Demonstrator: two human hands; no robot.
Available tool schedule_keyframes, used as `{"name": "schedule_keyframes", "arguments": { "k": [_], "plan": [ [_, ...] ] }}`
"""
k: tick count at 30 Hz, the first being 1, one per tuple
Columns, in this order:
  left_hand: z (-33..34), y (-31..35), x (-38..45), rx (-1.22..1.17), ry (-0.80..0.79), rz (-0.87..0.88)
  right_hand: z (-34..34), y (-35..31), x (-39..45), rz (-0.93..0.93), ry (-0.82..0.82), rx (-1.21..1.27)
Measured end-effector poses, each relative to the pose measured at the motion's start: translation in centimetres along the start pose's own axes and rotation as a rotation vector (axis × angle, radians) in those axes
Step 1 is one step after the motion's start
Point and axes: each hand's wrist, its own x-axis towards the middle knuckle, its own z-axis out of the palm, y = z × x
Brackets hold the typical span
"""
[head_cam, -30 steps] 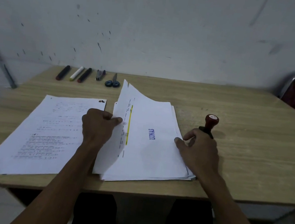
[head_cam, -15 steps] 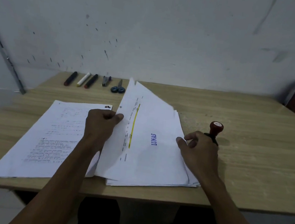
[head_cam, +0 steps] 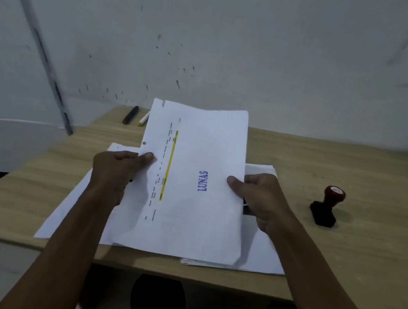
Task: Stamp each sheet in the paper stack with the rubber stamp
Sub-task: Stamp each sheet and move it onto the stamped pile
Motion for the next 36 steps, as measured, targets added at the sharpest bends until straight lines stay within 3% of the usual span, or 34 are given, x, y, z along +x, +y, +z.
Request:
{"name": "schedule_keyframes", "arguments": {
  "k": [4,12,21,30,36],
  "plan": [
    [-3.9,0.6,1.7,0.177,0.154,0.112,4.5,-0.2,0.6,-0.029,0.009,-0.133],
    [-9.7,-1.0,4.5,0.707,0.262,0.15,12.3,-0.1,2.1,-0.081,-0.027,-0.592],
    [-10.0,-2.1,6.7,0.88,0.286,0.097,13.9,-0.8,1.3,-0.17,-0.002,-1.026],
    [-9.9,-3.5,6.5,0.973,0.336,0.079,13.7,-0.6,1.0,-0.238,0.004,-1.066],
    [-8.8,-3.3,5.8,0.989,0.336,0.216,12.4,-0.3,0.8,-0.271,0.037,-1.016]
  ]
}}
